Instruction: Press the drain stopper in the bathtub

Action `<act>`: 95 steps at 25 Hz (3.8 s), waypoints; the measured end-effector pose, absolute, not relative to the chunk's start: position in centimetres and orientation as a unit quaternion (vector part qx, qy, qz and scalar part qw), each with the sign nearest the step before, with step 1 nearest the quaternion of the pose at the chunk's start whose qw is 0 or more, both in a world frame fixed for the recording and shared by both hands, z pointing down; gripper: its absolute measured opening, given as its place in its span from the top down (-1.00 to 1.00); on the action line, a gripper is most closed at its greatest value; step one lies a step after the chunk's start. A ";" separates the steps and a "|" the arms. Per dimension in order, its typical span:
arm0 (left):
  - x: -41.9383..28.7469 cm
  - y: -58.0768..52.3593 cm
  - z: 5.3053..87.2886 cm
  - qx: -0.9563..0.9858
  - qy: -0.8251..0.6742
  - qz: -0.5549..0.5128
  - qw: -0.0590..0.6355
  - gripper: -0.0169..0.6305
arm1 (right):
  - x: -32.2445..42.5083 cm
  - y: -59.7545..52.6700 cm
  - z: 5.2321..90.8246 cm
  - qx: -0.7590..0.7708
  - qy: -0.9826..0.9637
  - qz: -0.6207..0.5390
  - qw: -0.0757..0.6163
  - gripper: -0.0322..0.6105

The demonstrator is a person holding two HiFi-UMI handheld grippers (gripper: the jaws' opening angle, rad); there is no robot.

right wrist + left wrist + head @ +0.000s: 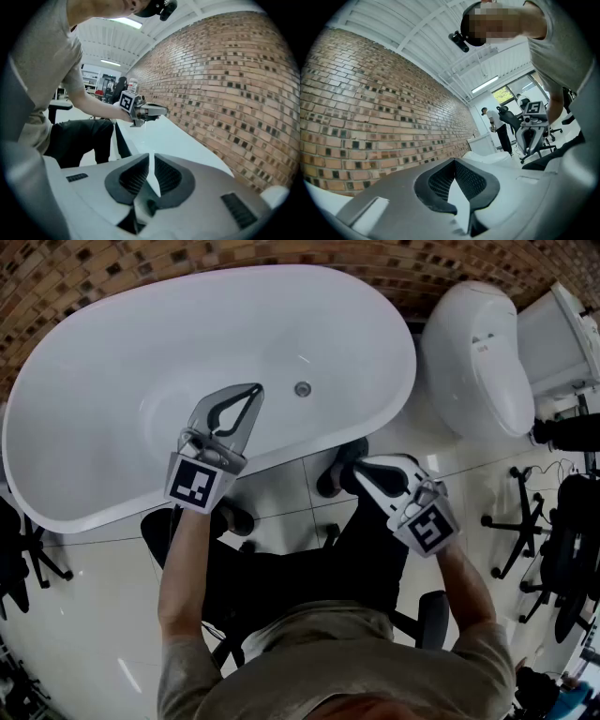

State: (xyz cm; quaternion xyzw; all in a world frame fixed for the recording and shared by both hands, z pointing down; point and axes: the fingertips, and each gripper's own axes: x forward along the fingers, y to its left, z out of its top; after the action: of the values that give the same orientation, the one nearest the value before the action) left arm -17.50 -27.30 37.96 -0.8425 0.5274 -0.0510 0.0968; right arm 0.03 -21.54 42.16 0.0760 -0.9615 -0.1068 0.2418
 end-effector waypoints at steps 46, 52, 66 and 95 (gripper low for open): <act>-25.6 -39.7 48.3 -0.761 0.512 -0.303 0.259 0.94 | -13.6 -51.0 99.3 -0.086 -0.730 -0.069 0.675 0.87; -25.7 -39.9 50.2 -0.755 0.498 -0.330 0.271 0.94 | -14.8 -50.5 96.5 -0.108 -0.717 -0.055 0.686 0.89; -31.9 -36.4 41.4 -0.742 0.634 -0.081 0.201 0.92 | -2.7 -38.5 33.2 0.144 -0.980 -0.107 0.088 0.89; -1.8 2.4 36.3 -0.891 0.433 0.019 0.138 0.92 | 12.6 -3.5 38.0 0.178 -0.981 -0.066 -0.028 0.90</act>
State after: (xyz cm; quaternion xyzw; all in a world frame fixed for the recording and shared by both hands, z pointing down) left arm -1.78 2.37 36.27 -0.8908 0.4327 0.0190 0.1379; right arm 12.65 -3.54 38.03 0.1778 -0.9815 -0.0659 -0.0277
